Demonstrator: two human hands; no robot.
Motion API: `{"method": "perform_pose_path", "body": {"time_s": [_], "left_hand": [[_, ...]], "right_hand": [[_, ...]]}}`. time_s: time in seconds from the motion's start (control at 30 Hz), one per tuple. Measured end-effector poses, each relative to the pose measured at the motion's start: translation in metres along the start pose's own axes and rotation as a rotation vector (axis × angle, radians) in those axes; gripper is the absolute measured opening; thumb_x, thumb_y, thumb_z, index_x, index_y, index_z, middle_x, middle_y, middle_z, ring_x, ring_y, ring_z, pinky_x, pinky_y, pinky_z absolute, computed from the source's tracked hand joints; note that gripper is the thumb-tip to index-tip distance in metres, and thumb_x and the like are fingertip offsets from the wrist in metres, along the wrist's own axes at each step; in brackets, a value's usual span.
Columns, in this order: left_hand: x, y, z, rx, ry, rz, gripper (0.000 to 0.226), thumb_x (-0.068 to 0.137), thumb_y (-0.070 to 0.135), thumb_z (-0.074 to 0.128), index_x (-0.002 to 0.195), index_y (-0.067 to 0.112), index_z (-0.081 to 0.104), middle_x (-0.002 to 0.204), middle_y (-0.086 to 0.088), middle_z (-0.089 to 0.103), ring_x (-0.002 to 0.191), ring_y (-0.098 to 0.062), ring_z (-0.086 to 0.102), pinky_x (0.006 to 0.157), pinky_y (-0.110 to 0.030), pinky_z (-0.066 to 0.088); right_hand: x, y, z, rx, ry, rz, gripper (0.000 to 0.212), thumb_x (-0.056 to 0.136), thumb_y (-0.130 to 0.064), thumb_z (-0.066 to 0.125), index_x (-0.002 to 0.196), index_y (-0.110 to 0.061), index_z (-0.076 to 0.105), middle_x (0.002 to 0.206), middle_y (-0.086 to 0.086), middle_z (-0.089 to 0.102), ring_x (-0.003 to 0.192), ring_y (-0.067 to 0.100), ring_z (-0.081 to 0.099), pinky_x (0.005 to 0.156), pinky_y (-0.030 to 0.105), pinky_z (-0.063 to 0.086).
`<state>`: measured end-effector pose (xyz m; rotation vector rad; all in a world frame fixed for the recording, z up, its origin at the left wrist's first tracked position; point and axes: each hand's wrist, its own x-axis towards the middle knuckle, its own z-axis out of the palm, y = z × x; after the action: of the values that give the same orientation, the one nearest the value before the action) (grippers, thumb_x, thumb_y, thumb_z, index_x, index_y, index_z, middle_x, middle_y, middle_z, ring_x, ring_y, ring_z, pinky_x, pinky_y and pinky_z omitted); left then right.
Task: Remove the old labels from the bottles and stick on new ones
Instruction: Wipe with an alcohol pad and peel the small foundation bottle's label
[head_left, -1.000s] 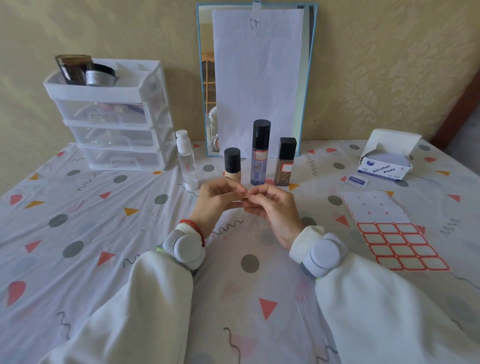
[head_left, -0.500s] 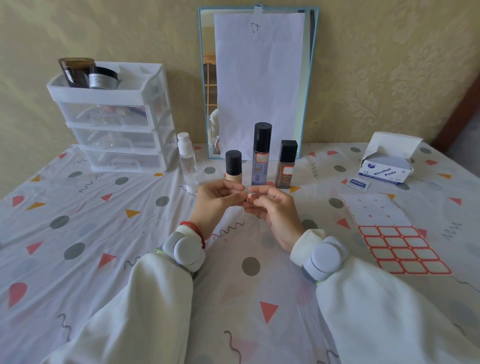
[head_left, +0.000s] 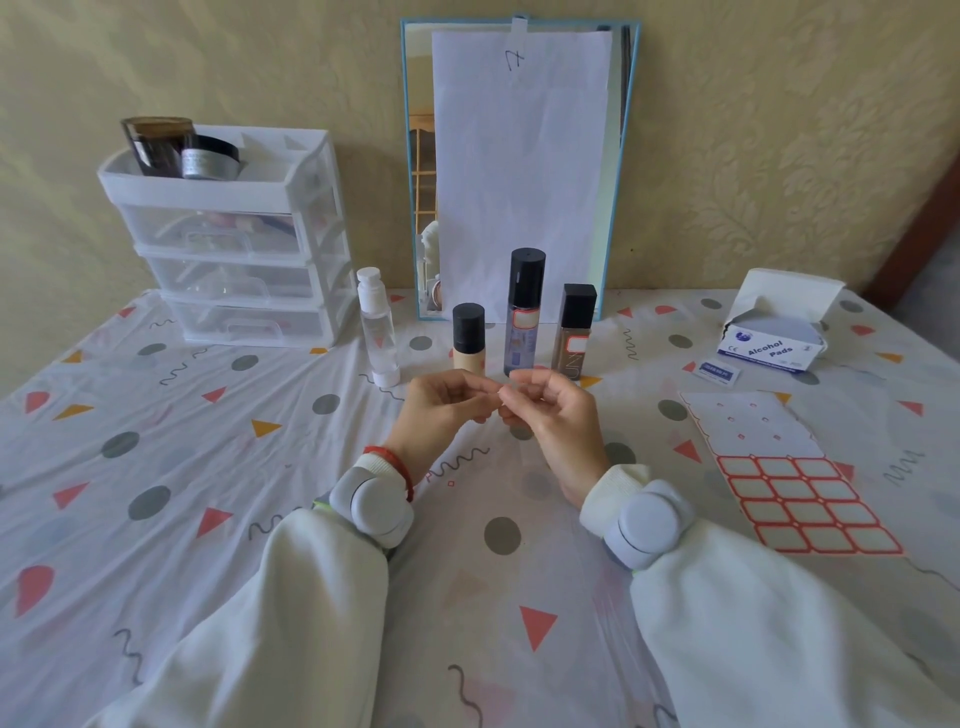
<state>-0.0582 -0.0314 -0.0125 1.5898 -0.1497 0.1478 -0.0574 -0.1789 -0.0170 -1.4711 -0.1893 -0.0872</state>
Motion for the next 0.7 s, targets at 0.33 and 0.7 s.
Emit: {"method": "perform_pose_path", "body": {"time_s": [0.33,0.7], "left_hand": [[0.0012,-0.0006,-0.0011,-0.087,-0.031,-0.03,0.024,0.082,-0.01,0.062,0.082,0.012,0.071,0.076,-0.014,0.065,0.071,-0.023,0.059,0.066,-0.024,0.05],[0.0001,0.0014,-0.0011,-0.165,-0.068,-0.03,0.019,0.083,-0.015,0.056,0.079,0.0,0.067,0.074,-0.011,0.069,0.068,-0.024,0.065,0.066,-0.026,0.053]], "right_hand": [[-0.0006,0.003,0.0002,-0.077,-0.043,-0.036,0.007,0.087,-0.003,0.067,0.094,-0.001,0.068,0.083,0.009,0.073,0.072,0.018,0.072,0.066,0.024,0.058],[0.0003,0.0027,-0.0013,-0.119,-0.018,-0.116,0.02,0.082,0.008,0.065,0.078,-0.011,0.067,0.075,0.008,0.071,0.067,0.016,0.071,0.063,0.025,0.057]]}}
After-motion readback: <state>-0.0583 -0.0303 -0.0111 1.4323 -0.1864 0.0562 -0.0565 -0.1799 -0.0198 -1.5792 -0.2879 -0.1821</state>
